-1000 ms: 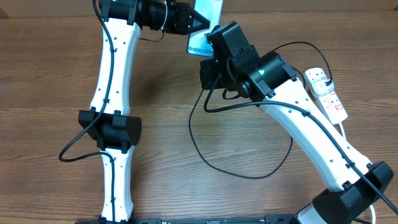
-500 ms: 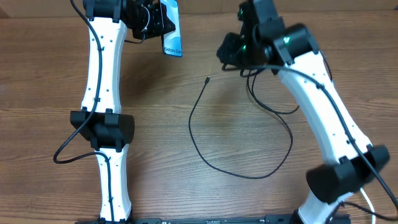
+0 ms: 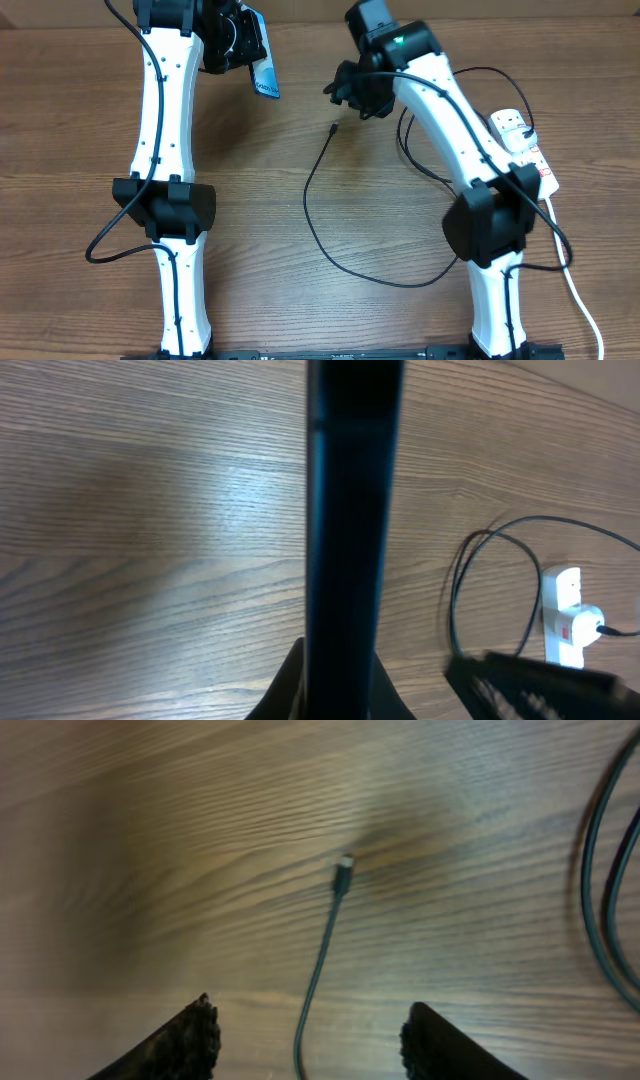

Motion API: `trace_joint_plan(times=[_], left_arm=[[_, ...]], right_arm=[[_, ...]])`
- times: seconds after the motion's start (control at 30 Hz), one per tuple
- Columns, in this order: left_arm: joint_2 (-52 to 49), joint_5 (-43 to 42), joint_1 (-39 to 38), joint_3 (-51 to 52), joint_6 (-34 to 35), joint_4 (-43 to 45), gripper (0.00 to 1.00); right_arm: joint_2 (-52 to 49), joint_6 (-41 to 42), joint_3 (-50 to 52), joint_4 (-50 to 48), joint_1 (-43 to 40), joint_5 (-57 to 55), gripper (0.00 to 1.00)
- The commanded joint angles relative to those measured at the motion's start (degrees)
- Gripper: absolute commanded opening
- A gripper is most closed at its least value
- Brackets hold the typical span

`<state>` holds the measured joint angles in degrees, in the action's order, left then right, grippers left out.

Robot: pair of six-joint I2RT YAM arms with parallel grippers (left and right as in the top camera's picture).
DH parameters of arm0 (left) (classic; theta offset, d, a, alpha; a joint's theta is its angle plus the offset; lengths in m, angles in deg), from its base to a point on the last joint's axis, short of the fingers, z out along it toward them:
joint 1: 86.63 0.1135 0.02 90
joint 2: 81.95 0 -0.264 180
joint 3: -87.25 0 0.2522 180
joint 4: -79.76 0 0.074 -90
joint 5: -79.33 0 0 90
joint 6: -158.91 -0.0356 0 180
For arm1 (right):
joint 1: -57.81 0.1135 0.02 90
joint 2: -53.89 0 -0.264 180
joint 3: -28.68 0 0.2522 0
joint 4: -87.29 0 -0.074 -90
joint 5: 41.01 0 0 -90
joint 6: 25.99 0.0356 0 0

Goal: Plug charger to phone and switch on socket

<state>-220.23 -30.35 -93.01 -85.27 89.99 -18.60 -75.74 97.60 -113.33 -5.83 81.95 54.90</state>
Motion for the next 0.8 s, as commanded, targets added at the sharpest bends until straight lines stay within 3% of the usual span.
trace_joint_plan(times=[0.0,0.37,0.77], left_arm=[[1.9,0.9,-0.3,-1.5,0.8,0.2,0.04],[1.9,2.3,-0.3,-1.5,0.8,-1.0,0.04],[1.9,4.9,-0.3,-1.5,0.8,-2.8,0.04]], right_arm=[[-1.8,4.3,-0.7,-0.9,1.5,-3.2,0.51],[-7.4,12.1,-0.7,-4.1,7.5,-15.5,0.48],[-11.5,12.1,-0.3,-5.0,7.5,-14.8,0.46]])
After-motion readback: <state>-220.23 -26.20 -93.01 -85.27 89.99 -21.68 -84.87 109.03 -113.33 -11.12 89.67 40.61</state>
